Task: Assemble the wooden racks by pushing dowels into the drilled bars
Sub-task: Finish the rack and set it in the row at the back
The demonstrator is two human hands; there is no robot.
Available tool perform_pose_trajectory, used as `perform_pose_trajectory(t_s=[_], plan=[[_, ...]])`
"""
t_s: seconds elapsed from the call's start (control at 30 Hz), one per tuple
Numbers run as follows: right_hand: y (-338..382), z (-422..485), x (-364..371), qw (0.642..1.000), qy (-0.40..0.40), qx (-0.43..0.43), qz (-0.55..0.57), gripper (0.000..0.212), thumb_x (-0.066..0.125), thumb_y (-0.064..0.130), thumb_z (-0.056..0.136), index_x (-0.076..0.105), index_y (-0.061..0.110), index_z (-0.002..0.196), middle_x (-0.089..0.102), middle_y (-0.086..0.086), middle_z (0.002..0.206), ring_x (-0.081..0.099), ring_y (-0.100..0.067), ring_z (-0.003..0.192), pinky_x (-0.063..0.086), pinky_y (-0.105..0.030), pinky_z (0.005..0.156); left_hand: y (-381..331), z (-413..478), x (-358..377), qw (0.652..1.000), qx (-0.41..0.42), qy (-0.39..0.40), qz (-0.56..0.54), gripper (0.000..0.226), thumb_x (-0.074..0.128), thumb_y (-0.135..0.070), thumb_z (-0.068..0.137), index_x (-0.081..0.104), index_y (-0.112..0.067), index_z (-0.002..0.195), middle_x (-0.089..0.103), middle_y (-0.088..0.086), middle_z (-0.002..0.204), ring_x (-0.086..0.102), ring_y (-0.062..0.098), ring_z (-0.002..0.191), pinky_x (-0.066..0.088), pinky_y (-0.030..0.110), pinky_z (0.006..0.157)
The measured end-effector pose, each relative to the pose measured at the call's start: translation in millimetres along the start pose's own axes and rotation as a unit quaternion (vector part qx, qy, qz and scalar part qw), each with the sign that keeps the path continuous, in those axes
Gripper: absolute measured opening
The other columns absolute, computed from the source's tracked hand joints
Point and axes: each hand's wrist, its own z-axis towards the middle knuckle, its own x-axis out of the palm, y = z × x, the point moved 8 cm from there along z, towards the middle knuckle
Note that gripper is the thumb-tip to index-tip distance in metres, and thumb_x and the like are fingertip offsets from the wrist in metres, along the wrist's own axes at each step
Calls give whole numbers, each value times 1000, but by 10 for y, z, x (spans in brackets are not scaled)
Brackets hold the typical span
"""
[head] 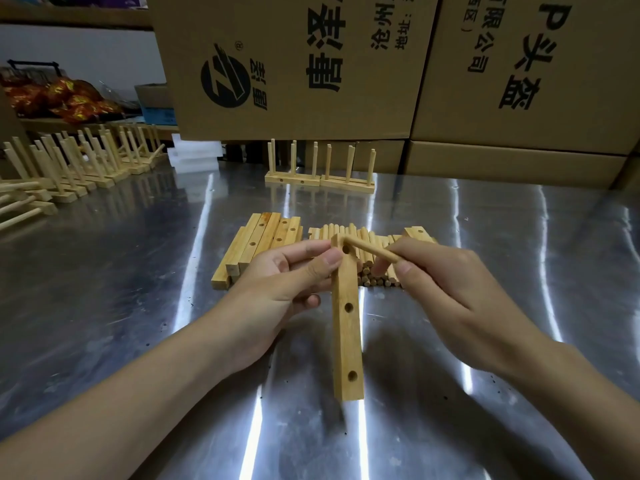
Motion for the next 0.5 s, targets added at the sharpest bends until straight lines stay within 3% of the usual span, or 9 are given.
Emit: perform_pose_trajectory(t_s=[0.17, 0.33, 0.5], plan=[[23, 17, -113, 995, -27, -29, -90, 36, 47, 39, 109, 64, 23, 81, 49, 12, 67, 51, -13, 64, 31, -23, 59, -9, 9, -75, 1000, 5, -25, -13, 57, 84, -40, 86, 70, -14, 136, 80, 8, 113, 70, 11, 91, 46, 30, 77], [81, 23, -121, 990, -57, -65, -107, 24, 55, 34, 108, 70, 23, 92, 48, 25, 72, 52, -7, 66, 35, -26, 60, -53, -6, -84, 999, 32, -30, 3, 47, 89, -39, 81, 78, -19, 122, 80, 7, 107, 71, 12, 92, 47, 34, 83], [155, 6, -146, 986, -69, -86, -122, 24, 57, 35, 107, 73, 20, 98, 55, 17, 79, 52, -8, 68, 43, -35, 59, -83, -17, -58, 998, 49, -23, 22, 36, 86, -37, 82, 81, -23, 115, 80, 9, 108, 72, 16, 96, 49, 33, 83]])
